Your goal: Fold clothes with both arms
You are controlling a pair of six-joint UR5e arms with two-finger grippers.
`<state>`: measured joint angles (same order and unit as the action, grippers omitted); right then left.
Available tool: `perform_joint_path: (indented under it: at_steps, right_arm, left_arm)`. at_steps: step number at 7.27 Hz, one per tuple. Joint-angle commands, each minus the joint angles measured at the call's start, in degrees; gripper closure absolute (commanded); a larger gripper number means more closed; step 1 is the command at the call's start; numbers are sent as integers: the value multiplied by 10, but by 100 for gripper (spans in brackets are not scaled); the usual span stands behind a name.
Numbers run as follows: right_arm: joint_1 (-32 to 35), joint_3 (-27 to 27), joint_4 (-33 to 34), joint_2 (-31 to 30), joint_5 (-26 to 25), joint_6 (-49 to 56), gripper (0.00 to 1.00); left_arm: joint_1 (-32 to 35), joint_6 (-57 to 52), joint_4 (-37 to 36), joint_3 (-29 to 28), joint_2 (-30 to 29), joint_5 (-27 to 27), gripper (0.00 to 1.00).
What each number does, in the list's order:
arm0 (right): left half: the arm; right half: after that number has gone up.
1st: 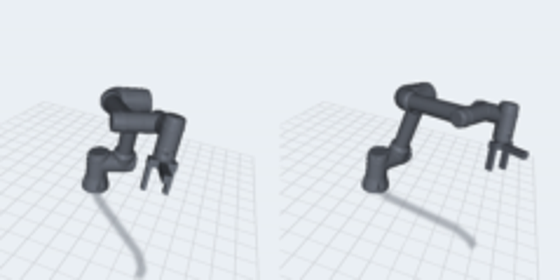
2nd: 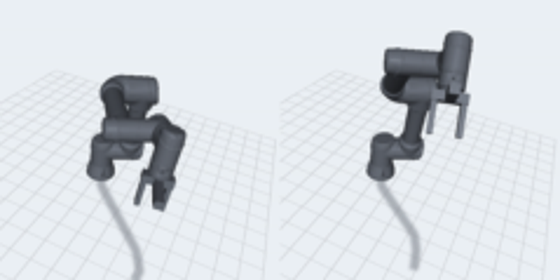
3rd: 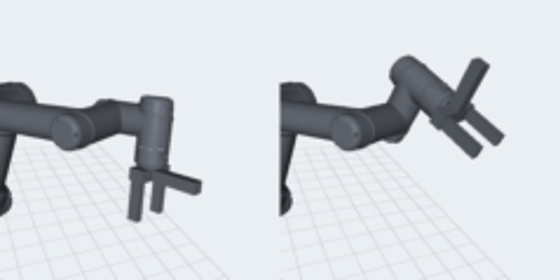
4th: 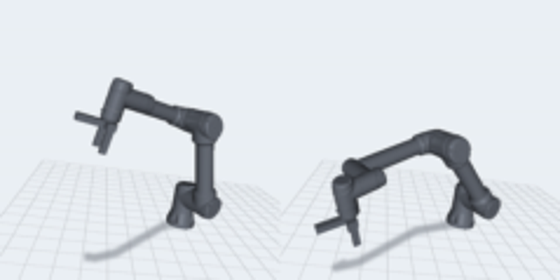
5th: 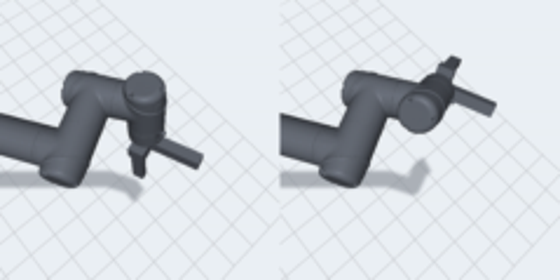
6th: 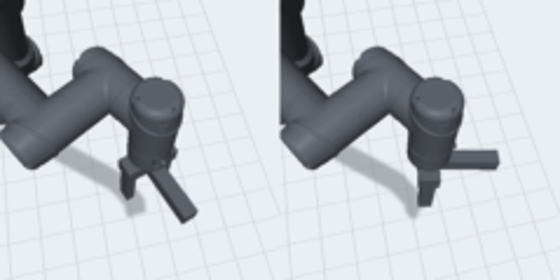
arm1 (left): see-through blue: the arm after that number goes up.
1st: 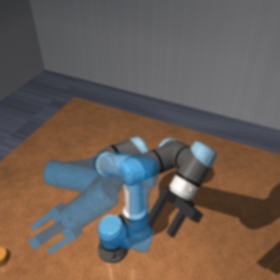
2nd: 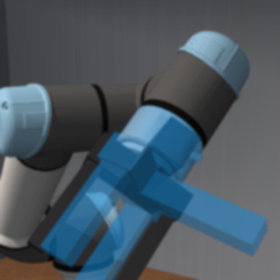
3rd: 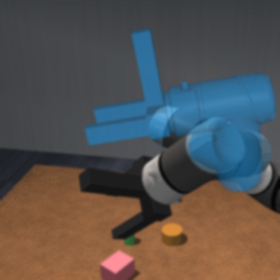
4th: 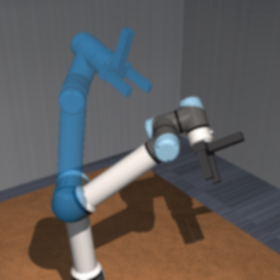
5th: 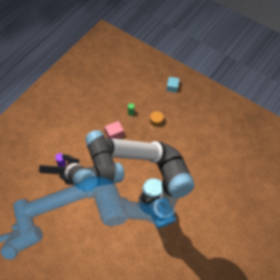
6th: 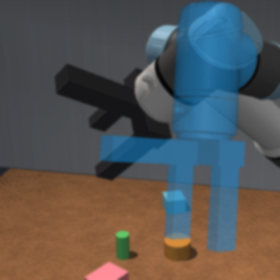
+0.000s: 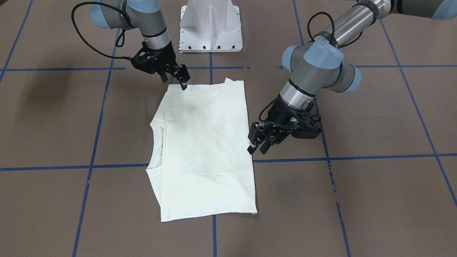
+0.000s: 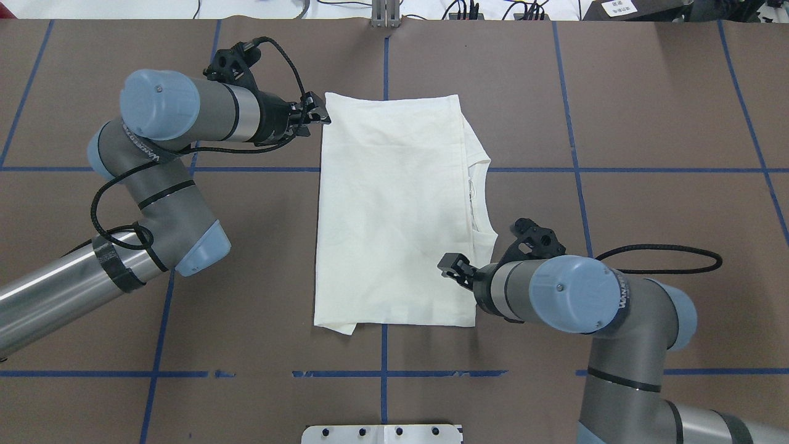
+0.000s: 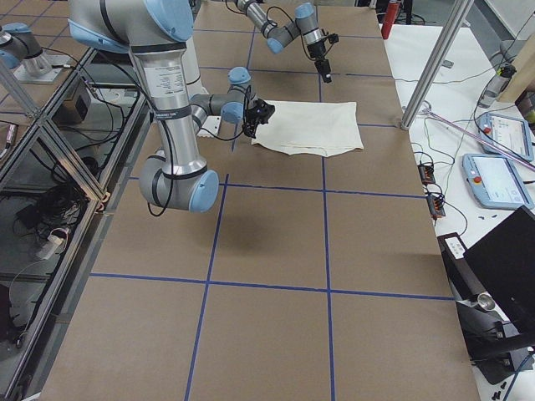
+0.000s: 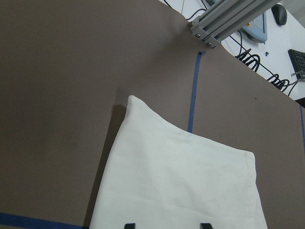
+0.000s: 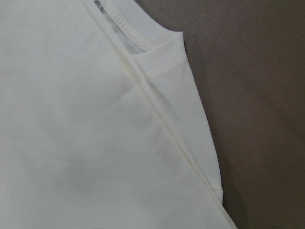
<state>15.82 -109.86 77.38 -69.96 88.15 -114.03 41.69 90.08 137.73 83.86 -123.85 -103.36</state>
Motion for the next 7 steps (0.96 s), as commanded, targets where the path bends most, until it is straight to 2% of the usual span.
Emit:
perform_joint_path:
  at_steps: [1,3,5,6,7]
  right_arm:
    - [1,13,4,8,-18,0,4]
    - [1,39,4,16,-18,0,6]
    - [4,34,6,11,-16,0,13]
    - [6,33,6,7,-16,0,17]
    - [6,34,7,5,-16,0,26]
  left_arm:
    - [-1,0,0,0,2,1,44]
    - [-1,0,0,-1,2,2,43]
    - [-1,0,0,-1,2,2,43]
    - [-1,0,0,-2,2,2,43]
    - [-1,0,0,-2,2,2,43]
